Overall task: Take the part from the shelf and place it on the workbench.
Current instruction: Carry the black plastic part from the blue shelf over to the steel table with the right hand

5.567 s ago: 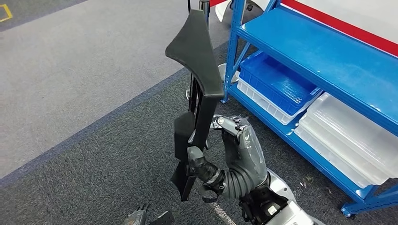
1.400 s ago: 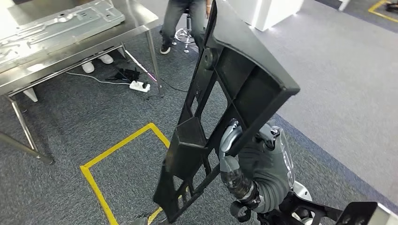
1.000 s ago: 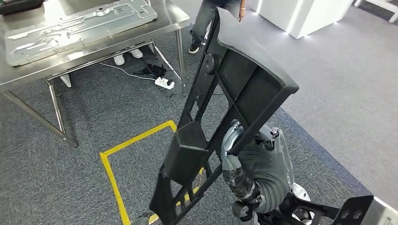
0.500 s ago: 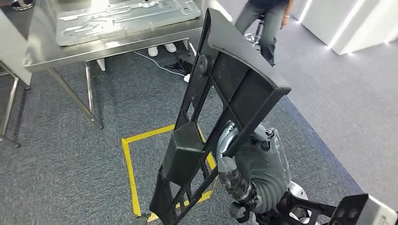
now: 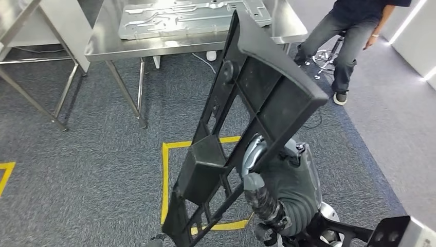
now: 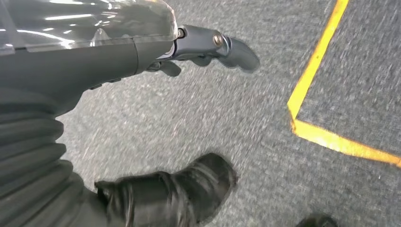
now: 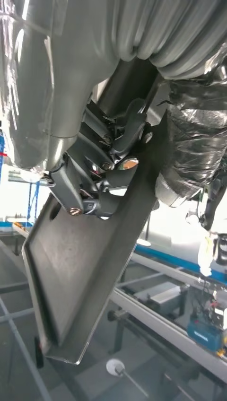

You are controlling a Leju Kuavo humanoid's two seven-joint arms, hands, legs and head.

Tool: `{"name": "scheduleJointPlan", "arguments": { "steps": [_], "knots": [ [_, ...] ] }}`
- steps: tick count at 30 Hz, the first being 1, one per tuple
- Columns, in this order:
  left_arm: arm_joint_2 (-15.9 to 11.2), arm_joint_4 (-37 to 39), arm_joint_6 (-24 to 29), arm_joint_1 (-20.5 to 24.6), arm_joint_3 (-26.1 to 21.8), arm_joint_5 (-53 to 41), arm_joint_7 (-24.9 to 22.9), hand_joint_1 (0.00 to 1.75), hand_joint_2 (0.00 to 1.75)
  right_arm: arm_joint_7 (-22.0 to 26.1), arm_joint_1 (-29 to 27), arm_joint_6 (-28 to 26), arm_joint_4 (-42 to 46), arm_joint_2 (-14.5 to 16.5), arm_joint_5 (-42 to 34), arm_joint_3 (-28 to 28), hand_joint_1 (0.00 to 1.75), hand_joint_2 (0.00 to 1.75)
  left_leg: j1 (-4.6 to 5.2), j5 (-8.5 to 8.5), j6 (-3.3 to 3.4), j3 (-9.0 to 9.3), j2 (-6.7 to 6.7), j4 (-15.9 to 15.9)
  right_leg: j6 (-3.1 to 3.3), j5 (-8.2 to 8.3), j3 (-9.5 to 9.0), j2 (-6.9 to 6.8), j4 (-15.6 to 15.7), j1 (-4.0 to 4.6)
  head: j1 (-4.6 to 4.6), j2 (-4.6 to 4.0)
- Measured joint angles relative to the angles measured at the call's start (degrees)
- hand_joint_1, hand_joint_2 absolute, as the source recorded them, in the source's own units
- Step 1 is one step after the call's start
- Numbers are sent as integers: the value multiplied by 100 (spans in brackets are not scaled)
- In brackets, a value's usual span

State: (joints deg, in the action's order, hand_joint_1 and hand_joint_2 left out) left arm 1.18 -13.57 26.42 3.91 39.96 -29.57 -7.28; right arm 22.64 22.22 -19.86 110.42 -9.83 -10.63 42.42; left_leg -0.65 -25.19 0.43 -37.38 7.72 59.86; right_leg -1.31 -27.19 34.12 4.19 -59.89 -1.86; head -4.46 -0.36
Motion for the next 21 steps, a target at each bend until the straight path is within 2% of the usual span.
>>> {"name": "scheduleJointPlan", "arguments": {
  "steps": [2,3,4,5,6,7,9,10,11,12,15,16,18,20,21],
  "knots": [
    [-2,2,-5,-5,1,29,-5,0,175,88,-7,7,1,8,-124,-2,173,175,16,-163,-60,-137,-334,288,68,10,-55,-127,44,-19,-39,0],
    [0,2,-12,1,2,49,-6,0,175,145,-16,24,1,14,-229,-4,173,175,17,-317,-91,-283,-534,601,93,1,-74,-189,49,-6,-61,-1],
    [0,2,-26,11,2,78,-5,0,175,204,-29,44,1,21,-337,-10,173,175,6,-476,-120,-471,-649,972,116,-11,-84,-255,48,4,-76,-1],
    [0,2,-45,17,2,113,-3,0,175,250,-43,65,1,26,-430,-16,173,175,-7,-578,-140,-638,-700,1293,128,-27,-93,-310,46,12,-76,-2],
    [0,3,-66,16,2,148,1,0,175,282,-54,81,0,28,-493,-22,173,175,-18,-589,-154,-729,-721,1460,133,-45,-105,-356,46,15,-78,-1],
    [-1,3,-87,10,2,181,7,0,175,306,-61,95,0,30,-526,-27,173,175,-25,-493,-160,-706,-731,1410,130,-62,-123,-389,45,16,-78,-1],
    [-5,5,-115,3,2,228,22,0,175,343,-61,107,0,32,-550,-33,173,175,-30,-136,-138,-345,-746,723,104,-104,-180,-436,46,15,-78,-1],
    [-8,6,-122,7,2,240,29,0,175,358,-60,108,0,36,-553,-37,173,175,-16,-30,-117,-134,-753,354,81,-127,-201,-451,45,24,-77,-1],
    [-10,7,-125,14,2,246,37,0,175,368,-58,108,0,42,-555,-44,173,175,1,13,-85,15,-758,89,49,-145,-217,-460,56,31,-75,-1],
    [-12,8,-126,16,2,248,41,0,175,373,-57,109,0,49,-557,-50,173,175,19,-11,-49,84,-758,-41,11,-144,-236,-464,63,38,-74,0],
    [-14,10,-125,0,2,252,49,0,175,376,-58,114,0,60,-564,-68,173,175,25,-54,87,184,-739,-150,-96,-122,-291,-463,32,43,-66,-1],
    [-14,11,-123,-3,2,254,51,0,175,377,-55,118,0,60,-565,-74,173,175,18,-60,126,237,-735,-175,-118,-173,-256,-460,-70,38,-55,-1],
    [-14,11,-119,5,2,257,55,0,175,379,-55,126,-1,61,-566,-81,173,175,12,-77,184,316,-732,-200,-143,-428,17,-443,-593,35,-29,-1],
    [-14,11,-111,9,2,272,58,0,175,382,-72,128,-2,61,-569,-84,173,175,20,-114,218,340,-728,-194,-154,-682,448,-431,-1259,42,-15,-1],
    [-14,11,-108,4,2,283,59,0,175,382,-83,128,-2,61,-572,-85,173,175,23,-138,223,360,-723,-190,-153,-683,594,-429,-1412,41,-15,-1]
  ]
}}
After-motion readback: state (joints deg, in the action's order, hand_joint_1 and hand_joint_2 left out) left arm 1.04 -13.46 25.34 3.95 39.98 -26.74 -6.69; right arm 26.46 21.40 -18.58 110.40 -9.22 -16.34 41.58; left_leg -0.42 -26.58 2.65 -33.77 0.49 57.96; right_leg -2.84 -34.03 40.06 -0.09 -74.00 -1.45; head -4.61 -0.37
